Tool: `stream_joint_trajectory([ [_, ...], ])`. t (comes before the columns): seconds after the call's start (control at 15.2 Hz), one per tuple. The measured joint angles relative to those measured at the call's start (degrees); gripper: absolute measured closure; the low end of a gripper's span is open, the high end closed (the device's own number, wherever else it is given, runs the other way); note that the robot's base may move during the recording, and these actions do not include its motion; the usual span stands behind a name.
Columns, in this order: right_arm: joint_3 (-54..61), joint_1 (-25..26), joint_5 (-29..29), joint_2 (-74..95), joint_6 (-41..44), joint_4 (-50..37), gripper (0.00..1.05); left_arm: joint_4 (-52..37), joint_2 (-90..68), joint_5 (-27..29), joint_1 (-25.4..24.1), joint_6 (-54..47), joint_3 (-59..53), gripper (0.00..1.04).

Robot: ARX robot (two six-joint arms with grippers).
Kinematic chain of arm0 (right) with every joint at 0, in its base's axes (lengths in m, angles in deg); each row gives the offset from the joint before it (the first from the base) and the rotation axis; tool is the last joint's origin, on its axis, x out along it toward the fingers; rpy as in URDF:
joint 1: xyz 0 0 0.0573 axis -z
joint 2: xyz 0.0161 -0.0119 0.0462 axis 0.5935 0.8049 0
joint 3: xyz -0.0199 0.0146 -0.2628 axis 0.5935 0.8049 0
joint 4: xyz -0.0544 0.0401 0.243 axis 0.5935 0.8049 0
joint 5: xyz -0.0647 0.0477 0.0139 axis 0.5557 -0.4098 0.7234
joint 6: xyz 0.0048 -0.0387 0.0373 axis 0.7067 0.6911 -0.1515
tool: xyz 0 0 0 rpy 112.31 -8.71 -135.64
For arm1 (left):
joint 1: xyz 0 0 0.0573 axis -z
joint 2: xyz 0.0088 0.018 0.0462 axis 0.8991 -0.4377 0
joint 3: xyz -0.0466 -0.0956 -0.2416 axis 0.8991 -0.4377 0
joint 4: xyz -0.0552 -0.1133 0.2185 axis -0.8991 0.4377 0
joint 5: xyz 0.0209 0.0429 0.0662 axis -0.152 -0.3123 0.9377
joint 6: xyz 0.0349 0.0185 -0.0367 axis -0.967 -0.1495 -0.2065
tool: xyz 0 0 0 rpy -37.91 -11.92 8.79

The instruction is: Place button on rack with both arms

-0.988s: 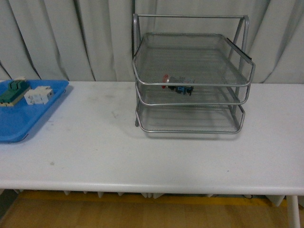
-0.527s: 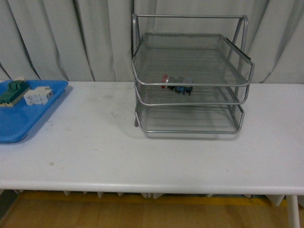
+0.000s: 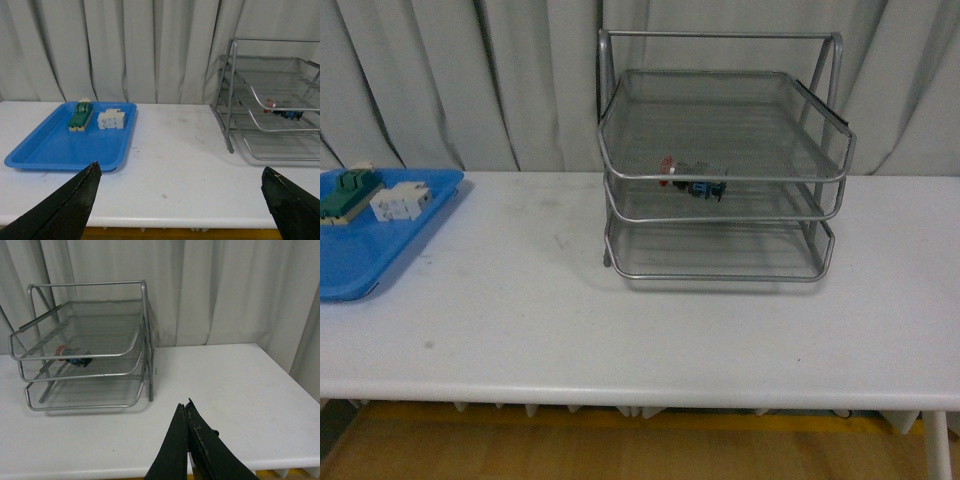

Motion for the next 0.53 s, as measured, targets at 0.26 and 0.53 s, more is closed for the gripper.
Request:
stream_joint_trajectory([
  [0.26,0.0,0.0,0.0,-12.3,0.0,12.1,1.03,0.0,0.0,0.0,0.0,0.0,0.0,0.07],
  [0.53,0.0,0.0,-0.2,-19.6,0.0,22.6,1.03,0.0,0.0,0.0,0.0,0.0,0.0,0.07],
])
